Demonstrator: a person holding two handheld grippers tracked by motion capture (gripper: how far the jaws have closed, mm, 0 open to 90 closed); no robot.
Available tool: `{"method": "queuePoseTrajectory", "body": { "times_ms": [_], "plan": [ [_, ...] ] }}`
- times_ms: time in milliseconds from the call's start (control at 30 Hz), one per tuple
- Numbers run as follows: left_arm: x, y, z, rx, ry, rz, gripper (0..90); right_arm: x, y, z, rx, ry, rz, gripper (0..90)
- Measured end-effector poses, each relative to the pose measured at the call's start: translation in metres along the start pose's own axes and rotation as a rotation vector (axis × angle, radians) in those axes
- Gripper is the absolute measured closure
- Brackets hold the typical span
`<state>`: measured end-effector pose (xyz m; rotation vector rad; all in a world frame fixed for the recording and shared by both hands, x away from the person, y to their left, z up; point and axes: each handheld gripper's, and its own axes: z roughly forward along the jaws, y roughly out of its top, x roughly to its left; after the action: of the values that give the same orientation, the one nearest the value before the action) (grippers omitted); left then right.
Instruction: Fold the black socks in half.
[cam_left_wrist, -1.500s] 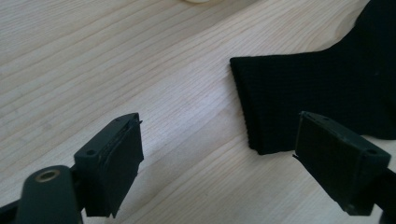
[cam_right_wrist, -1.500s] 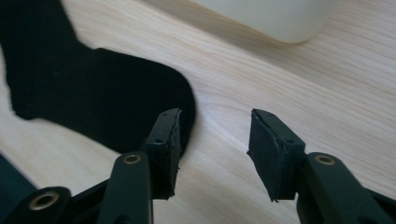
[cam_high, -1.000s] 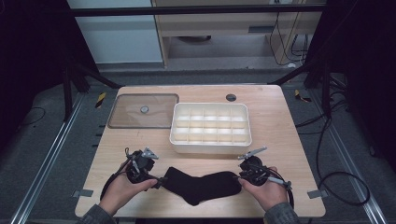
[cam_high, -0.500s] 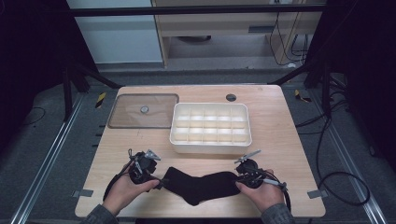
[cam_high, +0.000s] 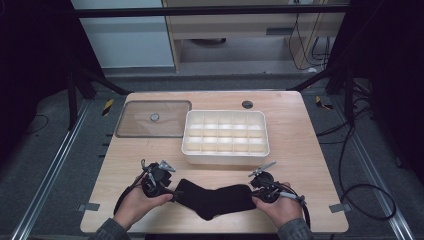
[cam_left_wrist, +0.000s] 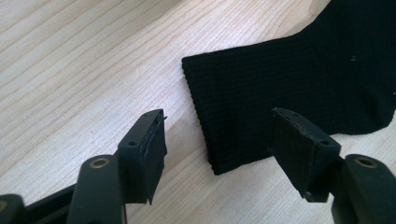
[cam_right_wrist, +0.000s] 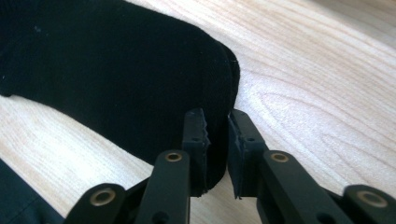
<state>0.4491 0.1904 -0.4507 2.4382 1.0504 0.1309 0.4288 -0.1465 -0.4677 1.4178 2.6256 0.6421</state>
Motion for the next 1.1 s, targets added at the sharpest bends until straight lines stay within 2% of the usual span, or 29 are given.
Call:
{"method": "queuePoseTrajectory", "body": {
  "times_ms": [200,433,500,533,733,900,1067,1100],
  "plan": [
    [0.001,0.003,0.006,0.017,-0.009,0.002,42.4,0.003,-0.001,-0.002,0.002,0.002,-0.002,81.1],
    [0.003,0.006,0.017,0.056,-0.015,0.007,53.2,0.003,-0.003,-0.003,-0.002,0.01,-0.011,80.6],
    [0.003,0.006,0.018,0.057,-0.019,0.009,56.2,0.003,-0.003,-0.003,-0.001,0.011,-0.011,80.6],
    [0.003,0.006,0.018,0.066,-0.016,0.024,57.5,0.003,-0.003,-0.004,0.0,0.014,-0.008,80.5],
    [0.001,0.006,0.021,0.078,-0.017,0.027,63.4,0.003,-0.003,-0.005,-0.004,0.014,-0.011,80.5],
    [0.001,0.007,0.023,0.08,-0.029,0.025,66.9,0.003,-0.002,-0.008,-0.01,0.018,-0.008,80.4],
    [0.001,0.007,0.024,0.087,-0.043,0.035,72.2,0.003,-0.001,-0.01,-0.017,0.02,-0.017,80.5],
    [0.0,0.007,0.023,0.091,-0.045,0.047,74.5,0.004,0.0,-0.01,-0.015,0.022,-0.016,80.7]
  ]
}}
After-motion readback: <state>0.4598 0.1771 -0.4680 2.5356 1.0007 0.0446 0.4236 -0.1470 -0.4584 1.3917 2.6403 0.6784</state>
